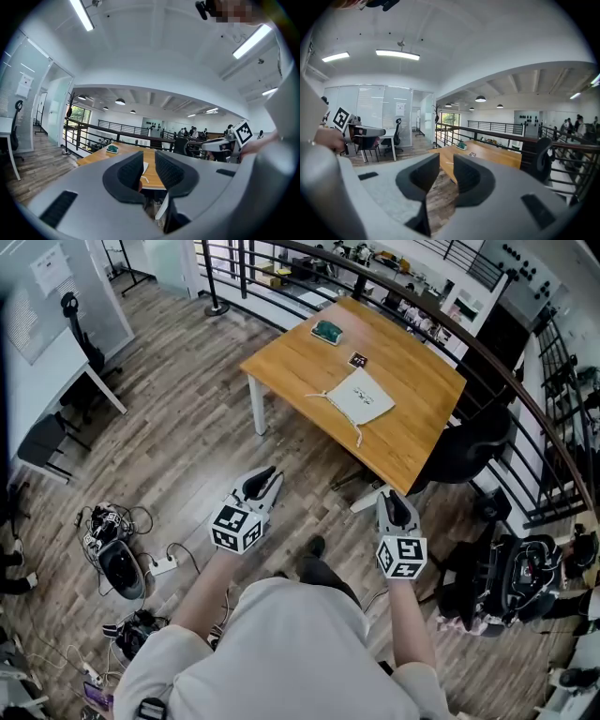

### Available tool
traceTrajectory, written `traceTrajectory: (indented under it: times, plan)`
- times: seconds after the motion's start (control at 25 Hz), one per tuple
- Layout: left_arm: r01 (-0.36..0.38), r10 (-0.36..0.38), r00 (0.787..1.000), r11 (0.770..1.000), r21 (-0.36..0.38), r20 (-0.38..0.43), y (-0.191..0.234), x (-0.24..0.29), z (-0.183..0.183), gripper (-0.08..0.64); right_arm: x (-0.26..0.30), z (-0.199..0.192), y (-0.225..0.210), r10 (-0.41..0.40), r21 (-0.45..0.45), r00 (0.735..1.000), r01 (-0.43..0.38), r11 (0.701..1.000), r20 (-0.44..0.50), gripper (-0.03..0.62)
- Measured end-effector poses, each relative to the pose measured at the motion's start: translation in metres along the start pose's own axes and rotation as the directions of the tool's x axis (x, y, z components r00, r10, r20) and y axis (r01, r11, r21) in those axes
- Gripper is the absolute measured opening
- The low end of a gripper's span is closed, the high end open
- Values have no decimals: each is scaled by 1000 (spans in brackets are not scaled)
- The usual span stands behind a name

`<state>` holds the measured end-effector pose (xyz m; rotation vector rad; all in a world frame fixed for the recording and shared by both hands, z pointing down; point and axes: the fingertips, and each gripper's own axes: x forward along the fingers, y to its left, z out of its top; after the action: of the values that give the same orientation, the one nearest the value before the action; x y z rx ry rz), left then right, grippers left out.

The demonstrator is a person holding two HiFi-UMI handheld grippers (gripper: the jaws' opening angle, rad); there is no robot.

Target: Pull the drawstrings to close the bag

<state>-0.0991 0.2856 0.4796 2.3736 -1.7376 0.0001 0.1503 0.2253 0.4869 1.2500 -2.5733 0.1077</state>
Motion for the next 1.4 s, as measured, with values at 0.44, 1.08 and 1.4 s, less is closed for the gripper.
traceTrajectory:
  times: [0.44, 1.08, 1.4]
  plan:
    - [2, -2, 1000, 1000, 0, -11, 16, 51, 3, 72, 50, -3, -34, 10, 12, 1000, -9, 1000, -28, 78]
    - [-20, 20, 998, 1000, -10, -52, 48, 162, 12, 72, 149, 5, -105, 61, 37, 995, -59, 998, -73, 78]
    - [-41, 42, 997, 999, 27, -70, 48, 223, 17, 72, 191, 8, -155, 92, 54, 993, -89, 995, -69, 78]
